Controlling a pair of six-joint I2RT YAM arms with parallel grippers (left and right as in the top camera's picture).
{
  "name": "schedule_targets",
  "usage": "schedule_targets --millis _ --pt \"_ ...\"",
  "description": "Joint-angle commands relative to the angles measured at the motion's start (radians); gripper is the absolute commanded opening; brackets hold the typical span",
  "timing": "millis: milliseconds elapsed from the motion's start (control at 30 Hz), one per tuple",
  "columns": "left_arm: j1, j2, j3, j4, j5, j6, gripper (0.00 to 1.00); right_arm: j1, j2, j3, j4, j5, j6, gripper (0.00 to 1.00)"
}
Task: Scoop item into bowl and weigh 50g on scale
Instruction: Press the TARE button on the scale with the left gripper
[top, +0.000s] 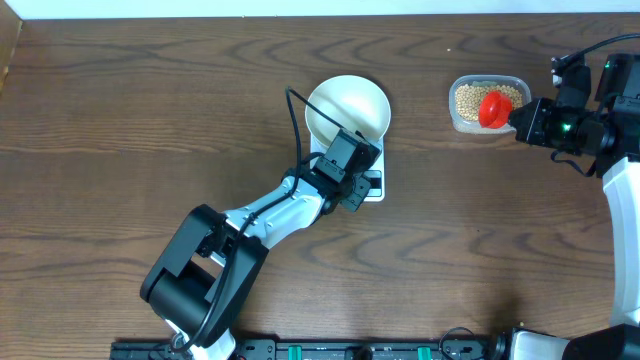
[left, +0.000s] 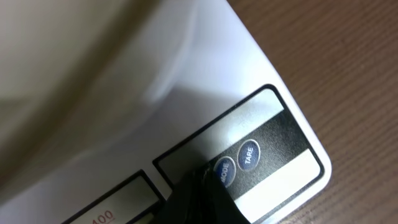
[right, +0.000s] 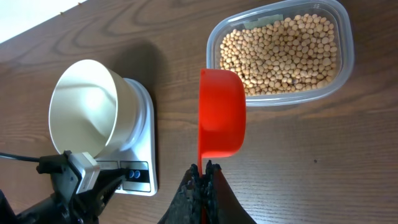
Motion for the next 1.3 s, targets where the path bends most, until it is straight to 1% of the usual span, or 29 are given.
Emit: schedule_targets --millis 0,267,433,800,1067,1267 --pt "0.017 0.068 -0.048 0.0 -0.113 0.006 0.07 -0.008 -0.015 0.018 0.0 0.0 -0.014 0.01" --pt "0.017 0.084 -0.048 0.016 -0.112 0.006 0.07 -0.008 -0.015 0.018 0.0 0.0 -0.022 0.01" --pt "0.017 0.079 -0.048 0.009 -0.051 0.006 0.07 -0.008 -0.015 0.018 0.0 0.0 -0.022 0.01" --pt "0.015 -0.059 -0.048 0.006 -0.038 0.006 0.07 -0.008 -0.015 0.018 0.0 0.0 -0.026 0.01" --pt "0.015 -0.043 -0.048 -0.001 -0.037 0.006 0.08 -0.008 -0.015 0.018 0.0 0.0 -0.032 0.01" --pt "0.015 -0.051 -0.044 0.028 -0.027 0.006 0.07 -0.008 -0.015 0.018 -0.001 0.0 -0.032 0.01"
